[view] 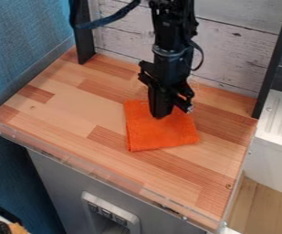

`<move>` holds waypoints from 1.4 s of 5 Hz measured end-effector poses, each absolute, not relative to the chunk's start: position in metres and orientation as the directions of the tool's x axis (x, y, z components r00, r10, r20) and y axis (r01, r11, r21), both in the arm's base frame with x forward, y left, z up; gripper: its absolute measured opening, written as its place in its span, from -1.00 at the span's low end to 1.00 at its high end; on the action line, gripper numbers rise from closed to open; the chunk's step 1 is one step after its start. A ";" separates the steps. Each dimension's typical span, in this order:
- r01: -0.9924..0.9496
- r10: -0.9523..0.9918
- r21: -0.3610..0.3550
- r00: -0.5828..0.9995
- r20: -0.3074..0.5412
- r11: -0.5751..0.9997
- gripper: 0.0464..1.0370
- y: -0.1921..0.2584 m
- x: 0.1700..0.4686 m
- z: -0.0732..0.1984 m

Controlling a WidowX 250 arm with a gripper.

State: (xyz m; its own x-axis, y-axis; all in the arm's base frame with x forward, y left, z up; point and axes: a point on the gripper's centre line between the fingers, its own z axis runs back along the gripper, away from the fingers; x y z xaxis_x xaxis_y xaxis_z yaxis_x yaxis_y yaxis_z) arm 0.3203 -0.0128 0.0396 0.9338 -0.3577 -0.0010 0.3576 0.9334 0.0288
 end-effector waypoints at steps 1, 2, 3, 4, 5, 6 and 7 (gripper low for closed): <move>0.361 -0.361 0.025 0.932 0.008 0.932 -0.97 -0.016 0.321 0.035; 0.367 -0.367 0.015 0.930 0.016 0.930 -0.97 -0.018 0.318 0.029; 0.370 -0.370 0.004 0.929 0.013 0.929 -0.97 -0.020 0.319 0.019; 0.360 -0.360 -0.003 0.933 0.014 0.933 -0.97 -0.022 0.319 0.018; 0.328 -0.328 -0.013 0.945 -0.001 0.945 -0.97 -0.025 0.313 0.015; 0.279 -0.279 -0.019 0.960 -0.017 0.960 -0.97 -0.031 0.301 0.011; 0.226 -0.227 -0.021 0.973 -0.030 0.974 -0.97 -0.040 0.290 0.010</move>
State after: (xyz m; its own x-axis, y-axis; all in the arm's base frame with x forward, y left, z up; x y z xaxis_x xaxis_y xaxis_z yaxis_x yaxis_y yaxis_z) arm 0.2902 -0.0399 0.0104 0.9735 -0.2268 -0.0301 0.2262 0.9739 -0.0206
